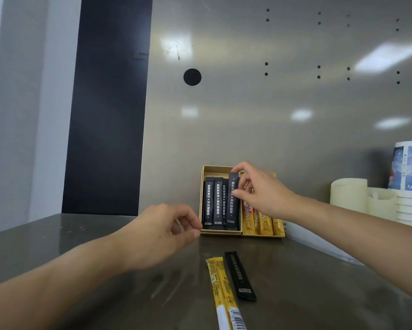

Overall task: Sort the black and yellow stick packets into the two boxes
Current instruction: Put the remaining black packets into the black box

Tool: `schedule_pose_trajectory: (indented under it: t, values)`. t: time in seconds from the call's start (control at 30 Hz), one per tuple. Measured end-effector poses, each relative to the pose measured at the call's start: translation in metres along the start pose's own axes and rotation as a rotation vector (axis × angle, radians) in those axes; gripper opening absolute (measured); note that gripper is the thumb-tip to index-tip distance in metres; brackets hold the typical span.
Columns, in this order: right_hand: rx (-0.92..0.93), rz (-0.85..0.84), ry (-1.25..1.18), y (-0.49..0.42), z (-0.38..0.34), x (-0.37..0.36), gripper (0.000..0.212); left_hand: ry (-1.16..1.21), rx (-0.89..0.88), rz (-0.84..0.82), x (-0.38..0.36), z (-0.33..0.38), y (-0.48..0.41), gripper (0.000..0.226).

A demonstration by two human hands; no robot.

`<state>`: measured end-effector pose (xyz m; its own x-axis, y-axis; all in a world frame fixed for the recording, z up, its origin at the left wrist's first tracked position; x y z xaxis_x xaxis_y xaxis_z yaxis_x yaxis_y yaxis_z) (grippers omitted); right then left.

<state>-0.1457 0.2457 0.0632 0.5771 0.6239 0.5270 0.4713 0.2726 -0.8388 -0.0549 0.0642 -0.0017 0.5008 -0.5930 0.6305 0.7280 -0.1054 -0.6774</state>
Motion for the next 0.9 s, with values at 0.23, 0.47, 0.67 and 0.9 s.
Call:
schedule_pose_trajectory:
  t: [0.23, 0.47, 0.67, 0.9]
  values:
    - [0.097, 0.036, 0.103, -0.001, 0.005, -0.008, 0.053, -0.011, -0.014, -0.005, -0.001, -0.001, 0.000, 0.009]
    - [0.104, 0.061, 0.121, 0.002, 0.005, -0.013, 0.057, -0.031, -0.015, -0.049, -0.003, 0.002, 0.002, 0.012]
    - [0.144, 0.059, 0.081, 0.006, -0.010, 0.007, 0.036, 0.061, -0.043, -0.360, -0.025, 0.014, 0.017, 0.036]
    - [0.253, -0.213, -0.089, 0.061, -0.053, 0.008, 0.013, 0.070, -0.126, -0.430, -0.028, 0.031, 0.024, 0.033]
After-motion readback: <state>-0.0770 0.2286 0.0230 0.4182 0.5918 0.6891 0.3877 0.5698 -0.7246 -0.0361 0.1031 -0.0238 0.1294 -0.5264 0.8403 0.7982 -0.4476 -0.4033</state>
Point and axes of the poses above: each hand's wrist, its own y-axis away from the middle knuckle, its own x-axis out of the back of the hand, z = x × y, the point moved 8 cm from there along -y, towards the middle knuckle, and after that the axes turned 15 degrees about z, right-handed, at the moved point
